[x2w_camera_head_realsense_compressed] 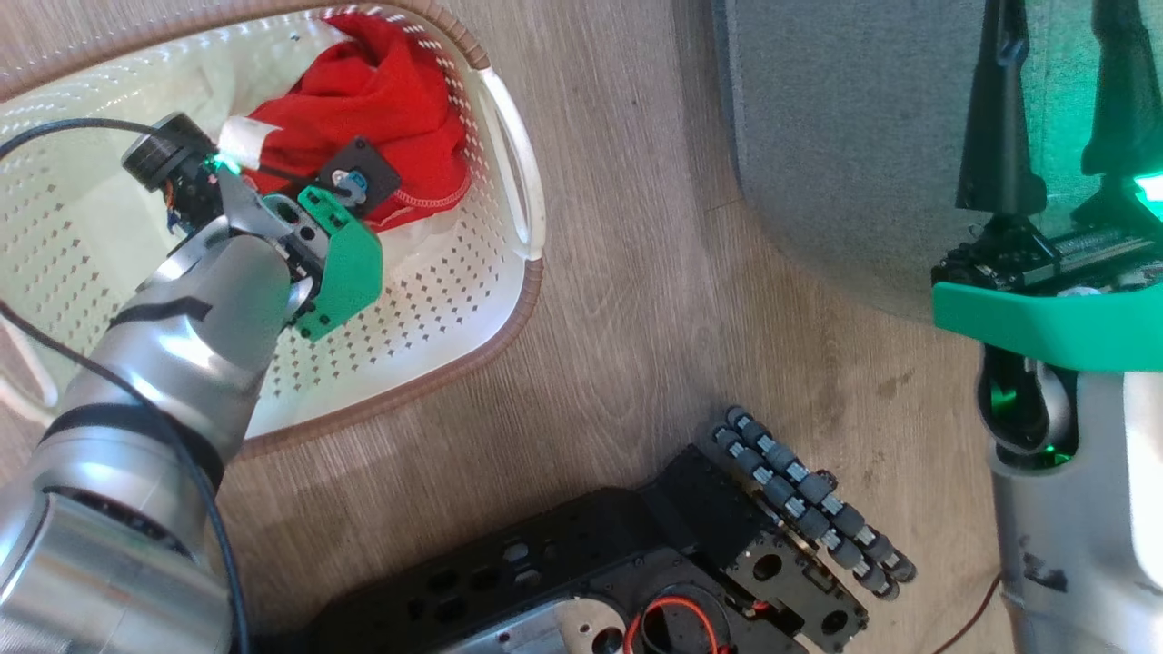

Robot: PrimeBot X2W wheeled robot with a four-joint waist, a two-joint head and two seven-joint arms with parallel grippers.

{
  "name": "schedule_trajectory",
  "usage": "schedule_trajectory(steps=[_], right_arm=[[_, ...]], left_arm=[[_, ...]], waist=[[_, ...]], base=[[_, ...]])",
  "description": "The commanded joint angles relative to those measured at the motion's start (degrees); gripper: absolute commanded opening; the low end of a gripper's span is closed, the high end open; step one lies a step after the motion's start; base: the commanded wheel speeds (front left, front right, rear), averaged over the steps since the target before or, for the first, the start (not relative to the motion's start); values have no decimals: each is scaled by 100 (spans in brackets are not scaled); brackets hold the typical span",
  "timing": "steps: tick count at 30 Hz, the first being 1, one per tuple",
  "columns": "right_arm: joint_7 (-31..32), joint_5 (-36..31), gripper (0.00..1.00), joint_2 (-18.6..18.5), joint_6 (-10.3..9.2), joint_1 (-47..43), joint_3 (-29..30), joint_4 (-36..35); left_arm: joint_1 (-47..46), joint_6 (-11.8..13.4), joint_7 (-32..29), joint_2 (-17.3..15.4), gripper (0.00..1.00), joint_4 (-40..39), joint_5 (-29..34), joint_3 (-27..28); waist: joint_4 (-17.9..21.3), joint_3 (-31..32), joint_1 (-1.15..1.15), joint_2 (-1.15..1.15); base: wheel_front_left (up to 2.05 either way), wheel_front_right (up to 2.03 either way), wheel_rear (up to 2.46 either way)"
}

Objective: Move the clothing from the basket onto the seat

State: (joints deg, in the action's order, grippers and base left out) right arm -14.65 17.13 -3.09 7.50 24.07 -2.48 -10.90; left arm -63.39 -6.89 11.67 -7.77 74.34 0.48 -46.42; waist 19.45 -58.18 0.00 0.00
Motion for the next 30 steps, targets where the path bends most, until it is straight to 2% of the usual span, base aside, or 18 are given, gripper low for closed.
schedule_trajectory(steps=[1, 12, 17, 30], right_arm=[[-35, -17, 100, 21, -1, -166, -87, -139], [-35, -172, 100, 21, -1, 203, -68, 65], [-35, -369, 100, 21, -1, 238, 57, 193], [-35, -722, 100, 21, -1, 33, 191, 553]], left_arm=[[115, -4, 44, -83, 0, -45, -72, 78], [246, 45, 252, -59, 0, -50, -444, 262], [565, 39, 322, 140, 0, -172, -654, 346], [1750, 202, 331, 252, 0, -1555, -1309, 1058]], waist=[[4, 34, 0, 0], [-18, 425, 0, 0], [-277, 913, 0, 0], [-760, 2374, 0, 0]], base=[[0, 0, 0], [0, 0, 0], [0, 0, 0], [0, 0, 0]])
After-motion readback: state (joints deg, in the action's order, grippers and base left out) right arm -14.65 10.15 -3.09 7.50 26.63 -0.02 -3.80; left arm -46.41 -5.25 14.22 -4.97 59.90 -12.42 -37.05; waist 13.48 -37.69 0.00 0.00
